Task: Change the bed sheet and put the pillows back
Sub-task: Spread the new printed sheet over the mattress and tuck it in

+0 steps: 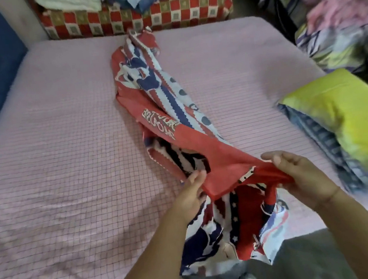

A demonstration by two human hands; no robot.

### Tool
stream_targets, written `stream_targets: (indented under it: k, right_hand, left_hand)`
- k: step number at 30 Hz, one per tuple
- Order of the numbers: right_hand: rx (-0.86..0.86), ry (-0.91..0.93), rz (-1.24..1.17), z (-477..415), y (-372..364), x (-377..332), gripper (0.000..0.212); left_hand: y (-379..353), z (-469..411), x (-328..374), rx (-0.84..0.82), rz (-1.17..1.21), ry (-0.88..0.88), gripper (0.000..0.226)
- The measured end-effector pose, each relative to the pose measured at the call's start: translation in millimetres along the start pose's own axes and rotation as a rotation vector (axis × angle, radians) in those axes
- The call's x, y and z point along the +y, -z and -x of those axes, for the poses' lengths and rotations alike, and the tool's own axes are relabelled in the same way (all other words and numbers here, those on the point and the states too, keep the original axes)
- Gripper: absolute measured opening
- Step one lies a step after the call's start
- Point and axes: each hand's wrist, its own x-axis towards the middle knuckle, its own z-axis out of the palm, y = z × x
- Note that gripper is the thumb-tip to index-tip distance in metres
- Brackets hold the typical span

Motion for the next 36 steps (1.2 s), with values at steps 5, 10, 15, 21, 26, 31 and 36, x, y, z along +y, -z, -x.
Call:
stream_targets:
  k: [5,10,15,21,26,31,36]
  right_hand:
    - [-0.112,-0.036,0.233,23,59,-26,0.037]
    - [-0.052,-0.026,0.215,37,115,-40,0.012]
    - [0.036,0.043,-0.042,46,180,-43,0.047]
    - [0.194,-0.043,-0.153,54,246,-17,0.052]
    - [0.176,-0.219,0.035,43,270,2,0.072]
    - [0.328,-0.136,0.133,-16,288,-37,0.067]
    - [0.312,-0.057,0.296,-108,297,-76,0.039]
  left_hand:
    - [-61,-23,40,0.028,0.459,0.082,0.082]
    - [-129,-61,26,0.082,0.188,0.248,0.080]
    - [-174,-98,16,0.133,0.399,-0.006,0.057]
    - [-191,-146,73,0.295,0.386,-0.146,0.011]
    - [-247,-179,87,0.356,-0.223,-0.323,0.010]
    - [-326,-209,48,0.145,-0.856,-0.457,0.019]
    - [-382,-227,-4,-0.189,-1.030,-0.420,0.014]
